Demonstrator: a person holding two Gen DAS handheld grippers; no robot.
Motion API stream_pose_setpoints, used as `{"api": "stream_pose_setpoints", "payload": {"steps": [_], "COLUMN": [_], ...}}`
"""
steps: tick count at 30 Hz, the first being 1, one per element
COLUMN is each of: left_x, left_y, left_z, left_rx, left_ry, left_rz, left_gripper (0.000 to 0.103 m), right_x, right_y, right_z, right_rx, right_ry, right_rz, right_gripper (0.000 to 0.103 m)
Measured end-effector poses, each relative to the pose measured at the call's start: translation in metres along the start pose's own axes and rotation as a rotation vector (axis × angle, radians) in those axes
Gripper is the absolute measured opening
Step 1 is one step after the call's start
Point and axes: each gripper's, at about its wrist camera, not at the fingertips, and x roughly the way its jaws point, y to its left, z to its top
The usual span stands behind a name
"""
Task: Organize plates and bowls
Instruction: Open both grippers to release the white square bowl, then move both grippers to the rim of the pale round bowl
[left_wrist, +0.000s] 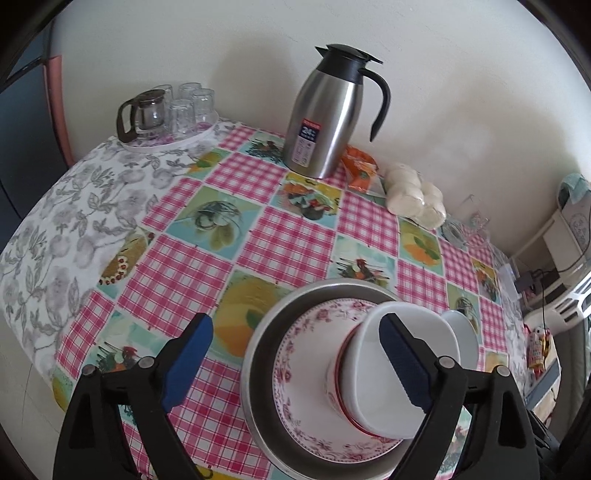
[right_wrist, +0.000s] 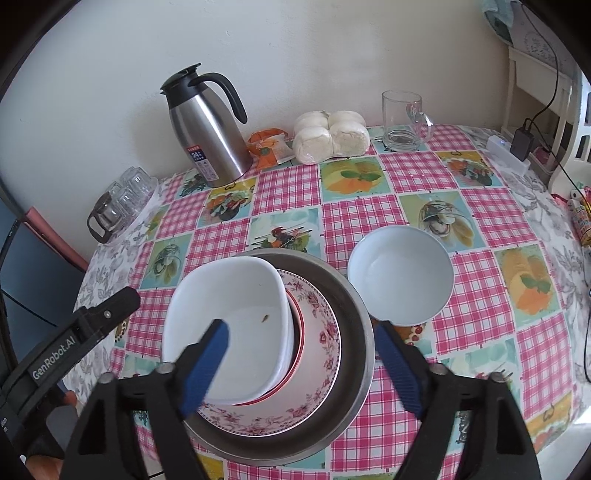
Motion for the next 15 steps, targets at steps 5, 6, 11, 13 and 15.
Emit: {"api": "stream_pose_setpoints", "payload": {"steps": [5, 6, 11, 13, 15], "left_x": [-0.0003, -0.0001, -0.0015, -0.0022, -0.0029], "left_y": [0.0040, 0.0040, 0.0025, 0.0014, -0.0005], "left_z": [0.0002, 0.0002, -0.0006, -0.0013, -0.0024], "left_rx": [-0.017, -0.018, -0.023, -0.031, -0.035], "left_ry": [-0.009, -0.011, -0.027, -0.034, -0.040], "left_rz": [0.025, 0.028, 0.054, 0.055, 0.050], "left_gripper": [0.098, 0.099, 0.099, 0.099, 0.099], "right_x": [-0.0027, -0.0029, -0.0046, -0.0059, -0.0072], "right_y": [-0.0004, -0.0008, -0.0041, -0.0062, -0.0092], "right_z": [0.0006, 0.0007, 0.0013, 0.0018, 0.0026], "right_rx": [-0.011, -0.011, -0.016, -0.018, -0.015], "right_ry": [-0.018, -0.020, -0.033, -0.039, -0.041], "right_rz": [-0.002, -0.002, -0.002, -0.003, 0.001], "right_gripper": [0.102, 0.102, 0.103, 0.103, 0.103]}}
